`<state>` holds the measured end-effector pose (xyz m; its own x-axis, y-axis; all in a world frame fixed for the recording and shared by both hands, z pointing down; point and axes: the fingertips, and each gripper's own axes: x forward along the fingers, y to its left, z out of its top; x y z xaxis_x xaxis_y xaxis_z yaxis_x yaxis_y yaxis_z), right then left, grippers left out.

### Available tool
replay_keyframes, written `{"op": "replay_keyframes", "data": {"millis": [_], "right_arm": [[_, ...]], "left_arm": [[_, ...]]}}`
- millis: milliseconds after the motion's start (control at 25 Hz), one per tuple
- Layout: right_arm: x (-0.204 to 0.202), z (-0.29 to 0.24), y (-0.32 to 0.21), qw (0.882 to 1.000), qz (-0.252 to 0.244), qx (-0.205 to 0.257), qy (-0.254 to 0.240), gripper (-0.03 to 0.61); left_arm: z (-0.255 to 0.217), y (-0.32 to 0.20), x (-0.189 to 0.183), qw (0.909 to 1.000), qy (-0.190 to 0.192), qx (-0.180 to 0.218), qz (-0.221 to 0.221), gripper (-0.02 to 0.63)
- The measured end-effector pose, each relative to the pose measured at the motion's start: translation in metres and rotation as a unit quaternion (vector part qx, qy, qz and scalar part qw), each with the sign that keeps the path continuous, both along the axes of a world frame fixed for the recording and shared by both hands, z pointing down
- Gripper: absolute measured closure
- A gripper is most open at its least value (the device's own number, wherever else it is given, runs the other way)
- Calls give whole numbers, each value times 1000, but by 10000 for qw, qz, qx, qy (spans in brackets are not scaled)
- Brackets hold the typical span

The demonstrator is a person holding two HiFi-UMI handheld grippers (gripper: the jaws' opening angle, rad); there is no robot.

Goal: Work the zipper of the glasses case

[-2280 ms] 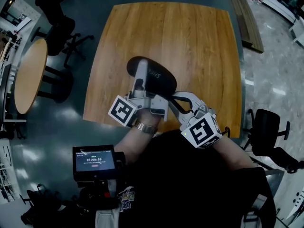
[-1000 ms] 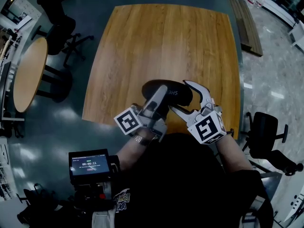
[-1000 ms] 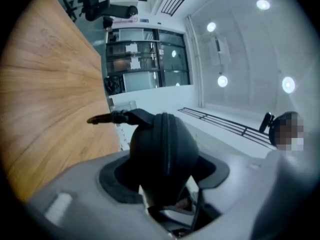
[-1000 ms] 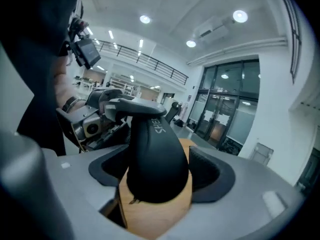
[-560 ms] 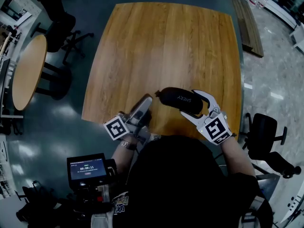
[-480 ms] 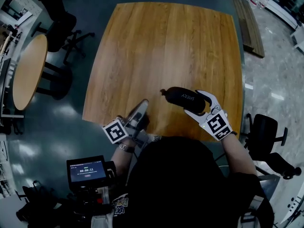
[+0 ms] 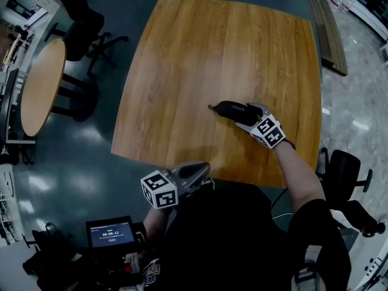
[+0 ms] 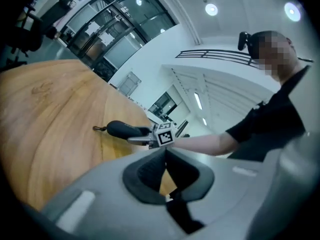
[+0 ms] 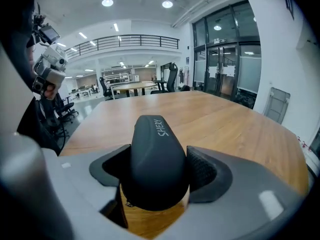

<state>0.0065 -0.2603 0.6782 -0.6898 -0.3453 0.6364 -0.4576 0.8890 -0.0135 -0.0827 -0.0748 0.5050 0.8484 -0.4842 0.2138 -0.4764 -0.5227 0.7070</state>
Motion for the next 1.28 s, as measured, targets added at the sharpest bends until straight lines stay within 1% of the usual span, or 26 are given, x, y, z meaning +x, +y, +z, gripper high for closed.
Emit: {"op": "replay_keyframes", "data": {"millis": [120,240,360,480,520,560,600,640,680,760,840,920,960,1000,1040,1080,1200,1280], "right_arm": [[-1,25,-3,9993,-169,-72,326,229],[1,38,-2,9986,-220,-72,473,227],[3,40,-2,9985,-229,-41,500,226],[4,18,0,9995,105,63,281,220],[6,4,4,9994,314,139,109,230],[11,-12,10,9980,580,229,-120,270],[17,-31,18,9945,911,313,-416,369],[23,-52,27,9880,1283,364,-784,480],[29,-74,38,9783,1641,372,-1210,573],[36,-117,64,9522,2195,334,-2099,574],[40,-157,93,9201,2659,293,-2862,574],[41,-191,121,8863,3005,185,-3518,574],[39,-205,134,8738,3068,139,-3770,574],[35,-216,146,8673,3056,95,-3928,574],[30,-223,156,8666,2991,35,-3995,574],[24,-226,167,8699,2897,-33,-3991,574],[13,-221,208,8907,2558,-97,-3755,574],[15,-215,235,9005,2400,-84,-3625,574]], "left_arm": [[10,9,-22,9997,-95,-177,-167,615],[18,19,-40,9992,-176,-290,-221,615],[26,22,-50,9991,-201,-359,-99,615],[27,19,-63,9993,-137,-349,55,615],[26,17,-66,9993,-92,-328,119,615],[25,15,-67,9993,-30,-310,198,615],[23,13,-65,9991,44,-295,292,615],[23,10,-62,9987,121,-283,400,615],[22,8,-56,9981,195,-270,520,615],[21,2,-40,9962,328,-238,770,615],[18,-2,-18,9942,405,-197,972,615],[14,-4,3,9939,365,-122,1031,615],[12,-5,12,9944,313,-59,1007,615],[9,-6,19,9949,261,21,975,615],[7,-4,26,9951,226,101,952,615],[5,0,32,9952,209,163,939,615],[4,28,48,9960,254,167,835,615],[6,49,58,9970,279,148,708,615]]}}
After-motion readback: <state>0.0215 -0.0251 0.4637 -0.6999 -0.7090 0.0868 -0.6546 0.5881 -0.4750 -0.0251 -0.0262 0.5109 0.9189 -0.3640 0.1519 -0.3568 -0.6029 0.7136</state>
